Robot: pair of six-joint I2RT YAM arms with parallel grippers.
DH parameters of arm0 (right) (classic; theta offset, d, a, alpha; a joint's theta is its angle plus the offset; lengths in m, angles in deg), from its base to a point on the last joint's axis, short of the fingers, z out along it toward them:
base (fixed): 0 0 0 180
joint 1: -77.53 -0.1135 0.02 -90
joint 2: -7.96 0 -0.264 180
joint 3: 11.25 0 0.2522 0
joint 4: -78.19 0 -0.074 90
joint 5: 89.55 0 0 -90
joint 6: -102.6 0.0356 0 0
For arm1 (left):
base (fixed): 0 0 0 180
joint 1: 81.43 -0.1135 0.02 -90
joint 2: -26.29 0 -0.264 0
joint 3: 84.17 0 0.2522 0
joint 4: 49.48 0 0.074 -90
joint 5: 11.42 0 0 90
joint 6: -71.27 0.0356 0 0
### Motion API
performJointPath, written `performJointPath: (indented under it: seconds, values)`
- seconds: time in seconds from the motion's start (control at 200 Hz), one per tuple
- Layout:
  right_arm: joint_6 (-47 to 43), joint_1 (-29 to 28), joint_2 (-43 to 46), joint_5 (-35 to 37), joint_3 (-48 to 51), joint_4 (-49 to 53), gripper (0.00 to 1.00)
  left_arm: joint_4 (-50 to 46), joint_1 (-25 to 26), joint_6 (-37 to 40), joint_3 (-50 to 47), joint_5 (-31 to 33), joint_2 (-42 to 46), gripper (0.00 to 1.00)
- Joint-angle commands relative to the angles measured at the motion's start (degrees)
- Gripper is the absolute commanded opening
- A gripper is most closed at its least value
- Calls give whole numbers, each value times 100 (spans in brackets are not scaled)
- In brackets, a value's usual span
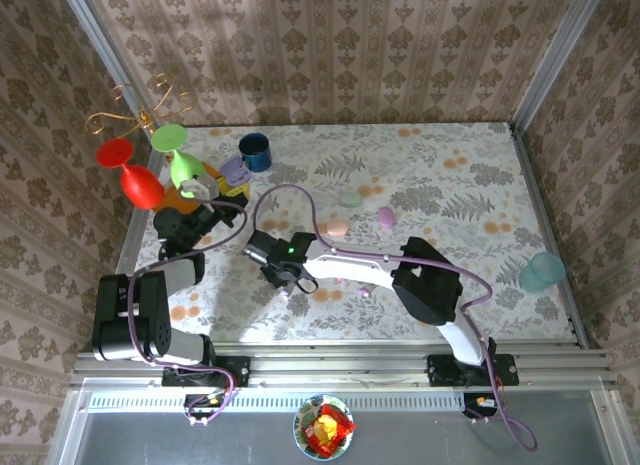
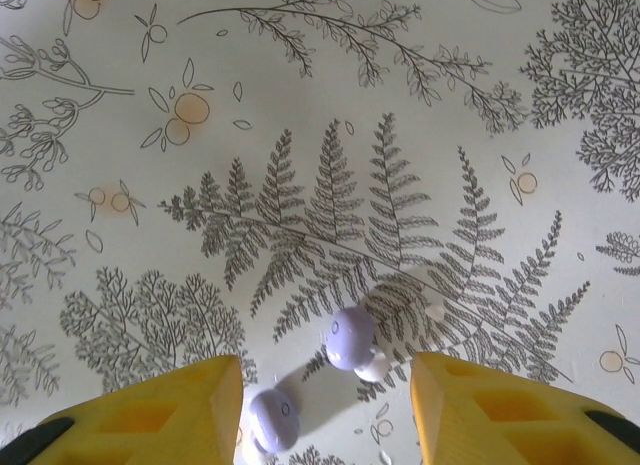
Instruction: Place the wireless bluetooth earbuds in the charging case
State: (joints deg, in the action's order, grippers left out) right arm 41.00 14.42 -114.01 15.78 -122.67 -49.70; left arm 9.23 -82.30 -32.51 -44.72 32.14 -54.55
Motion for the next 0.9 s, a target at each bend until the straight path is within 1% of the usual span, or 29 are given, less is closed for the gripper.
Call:
performJointPath:
  seconds: [0.0, 0.28, 0.77, 0.895]
  values:
    - [-108, -88, -344, 713, -386, 833, 50, 143, -33, -55, 139, -45, 85, 32]
    - [-198, -253, -870, 1169, -1065, 1364, 49, 143, -46, -28, 111, -52, 87, 32]
    - [-405, -342, -1414, 1190, -1726, 1705, 42, 137, -46, -11, 94, -67, 68, 32]
    - [-421, -342, -1467, 1199, -1755, 1755, 39, 144, -46, 6, 85, -57, 79, 32]
